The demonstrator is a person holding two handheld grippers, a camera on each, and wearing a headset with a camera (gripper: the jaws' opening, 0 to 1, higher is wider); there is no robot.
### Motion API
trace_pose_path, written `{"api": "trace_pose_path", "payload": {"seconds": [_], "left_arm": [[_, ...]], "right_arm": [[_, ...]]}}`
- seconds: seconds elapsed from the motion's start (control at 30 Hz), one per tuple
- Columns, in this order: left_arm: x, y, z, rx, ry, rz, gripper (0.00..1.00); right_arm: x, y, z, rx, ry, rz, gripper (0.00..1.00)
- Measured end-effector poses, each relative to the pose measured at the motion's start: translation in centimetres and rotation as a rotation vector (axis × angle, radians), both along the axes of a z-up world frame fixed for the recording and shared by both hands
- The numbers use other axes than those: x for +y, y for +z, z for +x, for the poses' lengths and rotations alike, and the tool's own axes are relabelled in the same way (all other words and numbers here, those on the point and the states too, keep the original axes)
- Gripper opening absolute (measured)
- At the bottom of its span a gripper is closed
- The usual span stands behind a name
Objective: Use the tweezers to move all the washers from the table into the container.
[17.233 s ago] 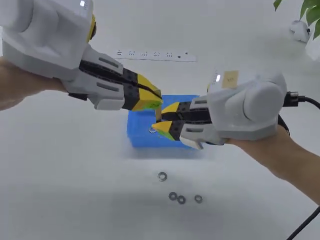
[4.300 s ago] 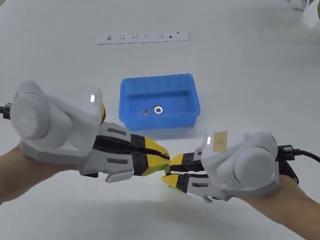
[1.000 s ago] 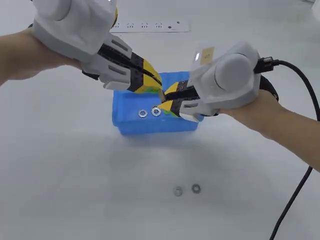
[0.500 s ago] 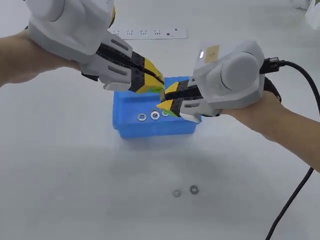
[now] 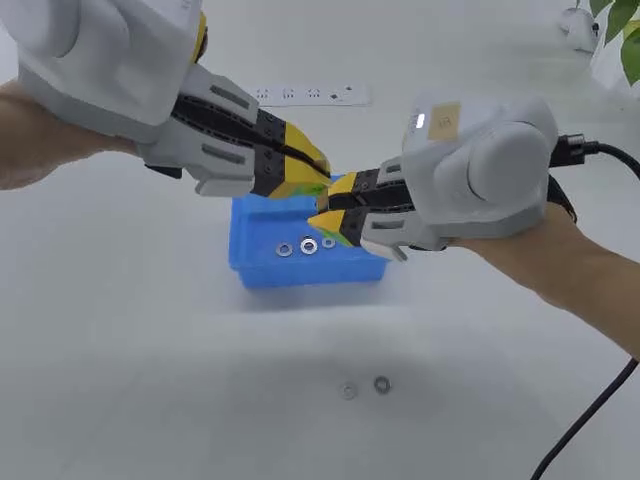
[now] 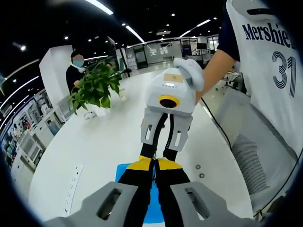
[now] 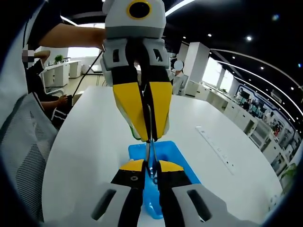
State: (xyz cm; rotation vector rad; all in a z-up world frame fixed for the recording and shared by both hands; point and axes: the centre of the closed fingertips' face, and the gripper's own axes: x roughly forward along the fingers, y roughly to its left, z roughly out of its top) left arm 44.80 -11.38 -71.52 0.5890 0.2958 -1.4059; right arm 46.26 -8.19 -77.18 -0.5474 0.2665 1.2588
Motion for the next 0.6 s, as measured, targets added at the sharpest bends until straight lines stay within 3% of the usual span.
{"api": "trace_pose_path", "payload": {"seconds": [0.07,0.17,0.6], "left_arm": [[-0.2,0.2,-0.7,-0.023,-0.005,-0.007,0.06],[-0.3,0.1,-2.0,-0.024,-0.006,-0.019,0.06],[-1.2,-0.7,-7.7,0.037,-0.016,-0.021,0.06]], "right_arm": [[0.0,0.3,-0.8,0.002,0.005,0.007,0.11],[-0.1,0.4,-2.0,-0.009,0.022,-0.003,0.1],[-0.7,-1.1,-7.6,0.026,0.089,-0.035,0.11]]}}
